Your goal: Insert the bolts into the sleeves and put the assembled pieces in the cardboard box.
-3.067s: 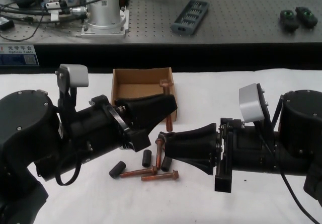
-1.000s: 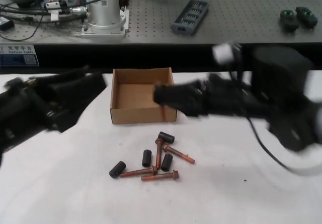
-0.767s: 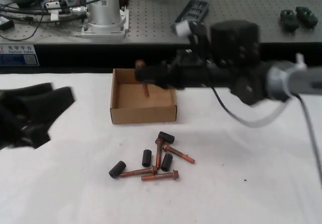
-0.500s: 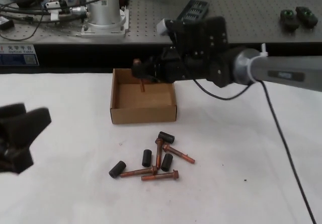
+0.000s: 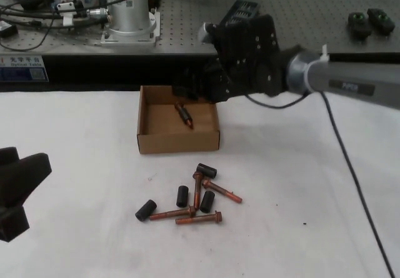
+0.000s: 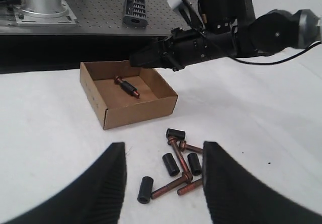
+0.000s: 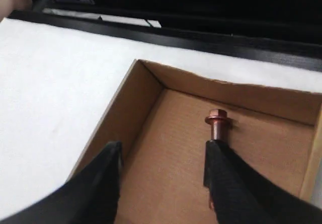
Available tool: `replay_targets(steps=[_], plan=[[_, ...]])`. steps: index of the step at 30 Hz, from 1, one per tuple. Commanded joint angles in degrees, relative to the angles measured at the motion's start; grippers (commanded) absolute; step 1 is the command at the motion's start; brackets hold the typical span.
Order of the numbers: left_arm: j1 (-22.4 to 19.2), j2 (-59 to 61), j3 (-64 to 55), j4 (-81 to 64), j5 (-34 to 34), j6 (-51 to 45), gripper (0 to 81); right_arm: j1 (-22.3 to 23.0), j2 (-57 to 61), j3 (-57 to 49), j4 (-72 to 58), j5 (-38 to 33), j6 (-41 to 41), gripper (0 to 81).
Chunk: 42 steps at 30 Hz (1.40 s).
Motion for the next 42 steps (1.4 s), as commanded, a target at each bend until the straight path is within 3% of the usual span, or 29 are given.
replay_targets(steps=[1, 5, 8, 15, 22, 29, 32, 42], plan=[[0.19, 0.37, -0.13, -0.3, -0.27, 0.54, 34.7, -0.54, -5.93, -1.3, 9.34, -1.58, -5.1, 36.7], [0.19, 3.4, -0.13, -1.32, 0.63, 0.54, 34.7, -0.23, -10.96, 0.33, 24.73, -0.2, -17.33, 36.6], [0.19, 7.61, -0.13, -5.89, 3.91, 2.69, 34.7, 0.4, -14.33, 6.61, 25.3, 0.58, -21.07, 36.6], [-3.1, 23.33, -3.39, -14.38, 6.41, 16.74, 34.8, 0.37, -24.7, 25.77, 19.41, -1.28, -19.13, 25.6], [-9.94, 41.1, -12.18, -11.7, 9.78, 27.33, 34.8, 1.73, -43.78, 45.36, 11.69, -1.76, -19.4, 25.3], [-14.77, 55.53, -21.33, -5.48, 4.46, 42.51, 34.8, 1.73, -61.38, 62.26, 3.81, -1.78, -10.78, 25.3], [-15.16, 60.19, -24.28, -3.98, 2.38, 44.75, 34.8, 1.73, -66.55, 67.3, -0.93, -3.27, -5.96, 25.3], [-17.3, 69.46, -33.17, 6.74, -1.78, 54.4, 34.8, 2.69, -75.02, 73.91, -2.15, -6.89, -2.15, 25.3]])
